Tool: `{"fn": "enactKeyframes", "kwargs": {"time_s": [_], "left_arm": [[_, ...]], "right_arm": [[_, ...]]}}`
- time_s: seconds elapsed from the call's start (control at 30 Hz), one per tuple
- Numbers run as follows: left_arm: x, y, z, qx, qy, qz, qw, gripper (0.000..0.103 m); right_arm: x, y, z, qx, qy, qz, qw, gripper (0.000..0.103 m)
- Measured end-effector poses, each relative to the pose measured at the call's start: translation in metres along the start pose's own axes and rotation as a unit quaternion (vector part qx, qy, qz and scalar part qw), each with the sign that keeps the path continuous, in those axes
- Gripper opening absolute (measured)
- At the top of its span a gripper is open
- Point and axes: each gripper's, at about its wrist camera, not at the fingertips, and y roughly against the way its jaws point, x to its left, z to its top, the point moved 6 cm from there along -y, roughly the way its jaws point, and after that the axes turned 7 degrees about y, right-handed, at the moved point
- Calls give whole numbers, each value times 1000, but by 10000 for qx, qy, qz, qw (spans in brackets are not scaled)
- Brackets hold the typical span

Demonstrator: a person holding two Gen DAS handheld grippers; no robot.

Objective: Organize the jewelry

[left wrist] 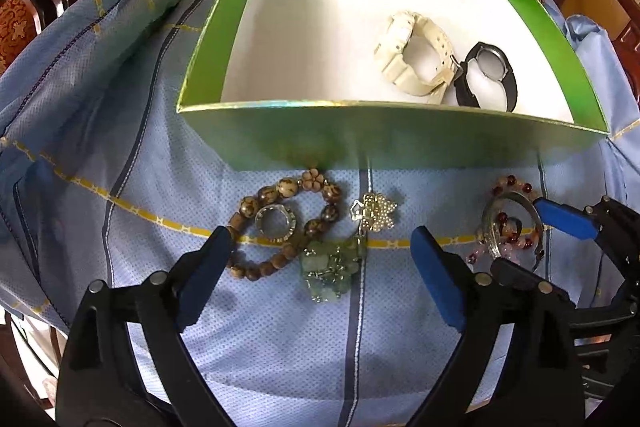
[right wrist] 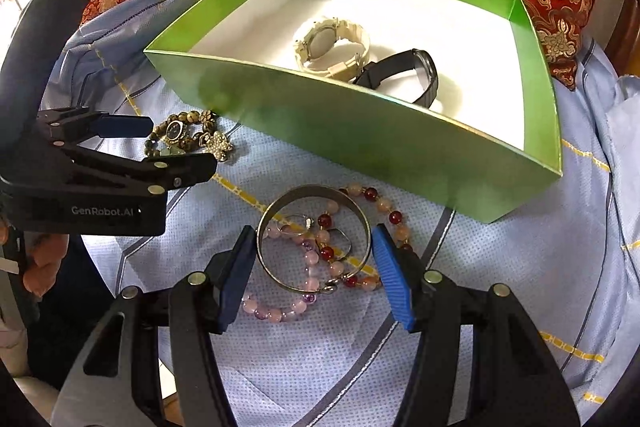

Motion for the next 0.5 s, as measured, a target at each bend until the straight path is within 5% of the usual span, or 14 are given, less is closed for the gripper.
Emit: {"fn": "enactKeyframes", "kwargs": {"time_s": [0.5], "left_arm": [[-13, -4, -16, 37, -271, 202, 9994, 51]], "right_arm": [[-3, 0, -2, 26, -37, -18, 10000, 59]]}}
